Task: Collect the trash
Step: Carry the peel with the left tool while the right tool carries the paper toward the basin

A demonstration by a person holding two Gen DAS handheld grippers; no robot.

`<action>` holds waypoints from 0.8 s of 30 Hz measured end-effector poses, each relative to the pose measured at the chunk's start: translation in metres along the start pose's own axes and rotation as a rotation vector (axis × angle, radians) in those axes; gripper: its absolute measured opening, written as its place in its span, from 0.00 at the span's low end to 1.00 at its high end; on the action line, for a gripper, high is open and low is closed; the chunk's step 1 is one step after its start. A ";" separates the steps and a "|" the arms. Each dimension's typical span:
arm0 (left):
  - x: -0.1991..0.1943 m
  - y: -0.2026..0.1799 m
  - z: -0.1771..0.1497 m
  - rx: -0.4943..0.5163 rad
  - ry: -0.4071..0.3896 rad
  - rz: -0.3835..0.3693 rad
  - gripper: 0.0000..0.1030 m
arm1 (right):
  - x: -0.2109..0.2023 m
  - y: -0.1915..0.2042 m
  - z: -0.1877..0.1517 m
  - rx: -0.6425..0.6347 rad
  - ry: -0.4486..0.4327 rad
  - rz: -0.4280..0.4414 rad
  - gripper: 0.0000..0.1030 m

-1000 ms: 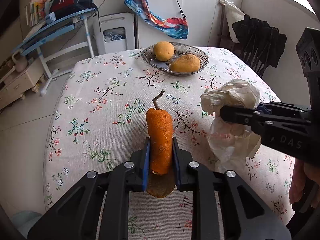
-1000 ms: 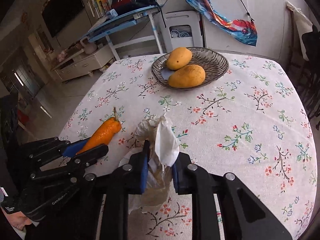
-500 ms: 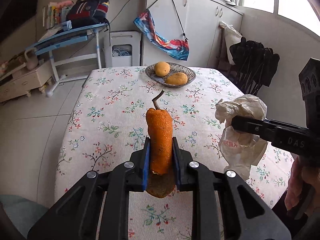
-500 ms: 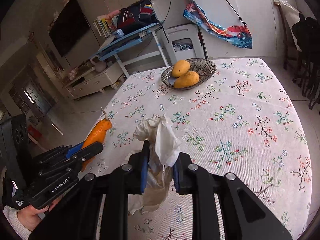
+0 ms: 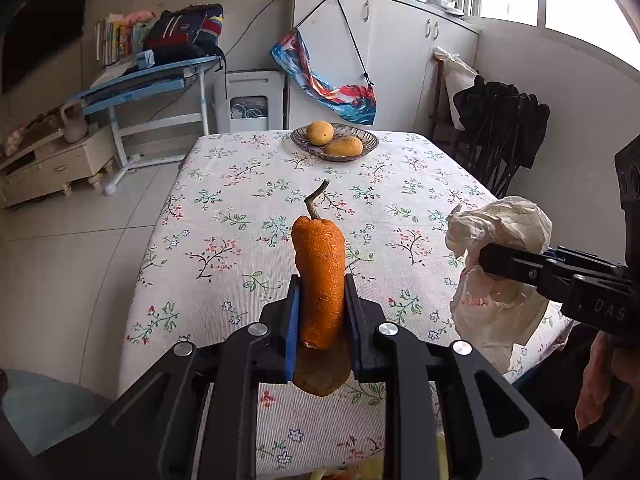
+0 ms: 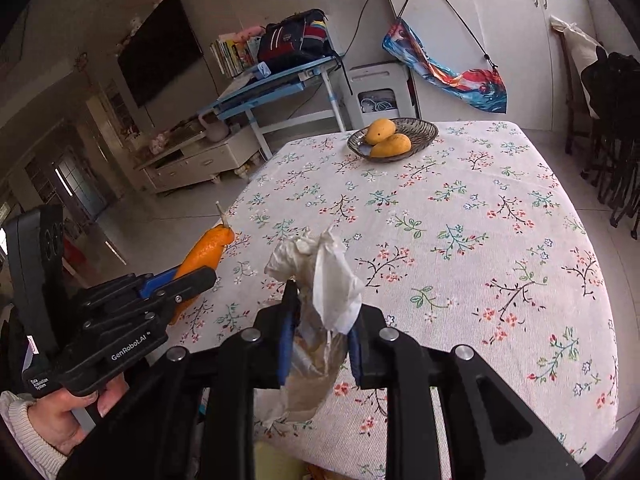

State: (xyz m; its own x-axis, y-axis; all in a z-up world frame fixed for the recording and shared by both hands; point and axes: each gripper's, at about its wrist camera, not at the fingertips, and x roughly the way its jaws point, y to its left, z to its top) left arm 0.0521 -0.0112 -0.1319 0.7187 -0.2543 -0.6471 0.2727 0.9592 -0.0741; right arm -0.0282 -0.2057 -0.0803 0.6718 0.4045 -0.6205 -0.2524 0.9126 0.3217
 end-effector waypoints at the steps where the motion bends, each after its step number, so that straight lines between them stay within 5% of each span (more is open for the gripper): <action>1: -0.002 -0.001 -0.001 0.001 -0.002 0.000 0.19 | -0.002 0.001 -0.001 0.000 -0.007 -0.001 0.23; 24: -0.050 -0.010 -0.031 0.021 -0.048 -0.028 0.19 | -0.033 0.006 -0.026 0.007 -0.065 -0.031 0.25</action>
State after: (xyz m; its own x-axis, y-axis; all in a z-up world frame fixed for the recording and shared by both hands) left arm -0.0063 -0.0041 -0.1219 0.7404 -0.2867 -0.6079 0.3061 0.9491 -0.0747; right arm -0.0698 -0.2115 -0.0763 0.7233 0.3714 -0.5821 -0.2264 0.9240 0.3082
